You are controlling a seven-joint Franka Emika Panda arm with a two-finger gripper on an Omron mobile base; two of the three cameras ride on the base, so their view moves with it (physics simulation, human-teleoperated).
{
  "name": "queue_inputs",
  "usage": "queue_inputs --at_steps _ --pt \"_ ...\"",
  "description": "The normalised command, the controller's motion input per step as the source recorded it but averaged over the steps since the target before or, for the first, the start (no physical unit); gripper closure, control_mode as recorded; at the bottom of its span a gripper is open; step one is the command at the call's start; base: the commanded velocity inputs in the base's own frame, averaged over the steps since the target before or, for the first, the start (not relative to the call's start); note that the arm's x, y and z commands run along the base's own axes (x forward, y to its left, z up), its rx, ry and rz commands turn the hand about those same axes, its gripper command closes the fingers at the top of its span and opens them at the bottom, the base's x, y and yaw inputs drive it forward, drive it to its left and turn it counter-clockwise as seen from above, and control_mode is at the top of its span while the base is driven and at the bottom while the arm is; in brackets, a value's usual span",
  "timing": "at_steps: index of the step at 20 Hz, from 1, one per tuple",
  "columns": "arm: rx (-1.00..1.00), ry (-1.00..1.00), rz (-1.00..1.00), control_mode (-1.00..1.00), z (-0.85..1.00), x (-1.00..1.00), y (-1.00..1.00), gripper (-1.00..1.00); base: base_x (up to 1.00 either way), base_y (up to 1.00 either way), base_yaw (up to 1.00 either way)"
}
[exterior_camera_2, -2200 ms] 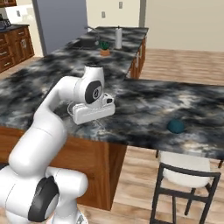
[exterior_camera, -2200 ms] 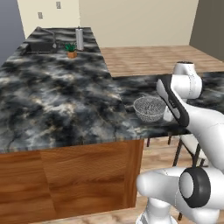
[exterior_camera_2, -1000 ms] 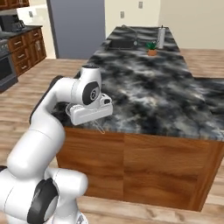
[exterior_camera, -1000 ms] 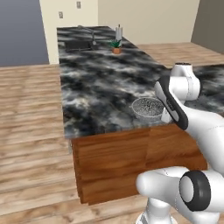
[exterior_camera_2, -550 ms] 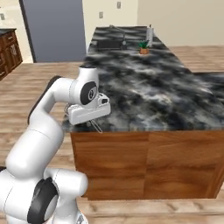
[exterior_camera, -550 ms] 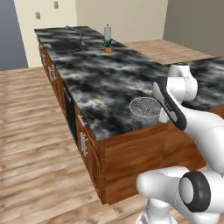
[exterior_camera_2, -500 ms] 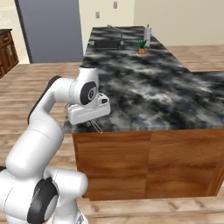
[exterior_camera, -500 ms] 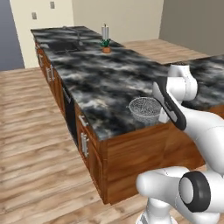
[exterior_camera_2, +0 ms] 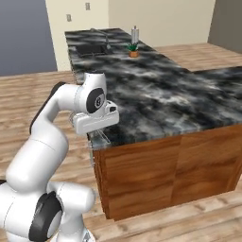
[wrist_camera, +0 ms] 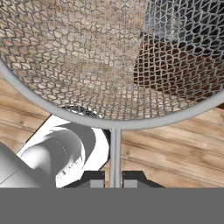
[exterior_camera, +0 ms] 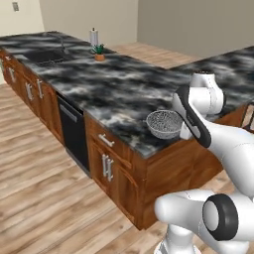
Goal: Pick the teapot and strainer and place them in the sink. Then turn on the water.
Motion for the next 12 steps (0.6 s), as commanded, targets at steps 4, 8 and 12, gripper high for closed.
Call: queue_inputs --at_steps 4,8,12 --pt "0.00 0.00 0.00 1.00 0.00 0.00 0.00 1.00 0.18 1.00 -0.39" --pt "0.00 0.00 0.00 1.00 0.00 0.00 0.00 1.00 0.14 1.00 -0.39" --pt "0.00 0.00 0.00 1.00 0.00 0.00 0.00 1.00 0.02 1.00 -0.37"
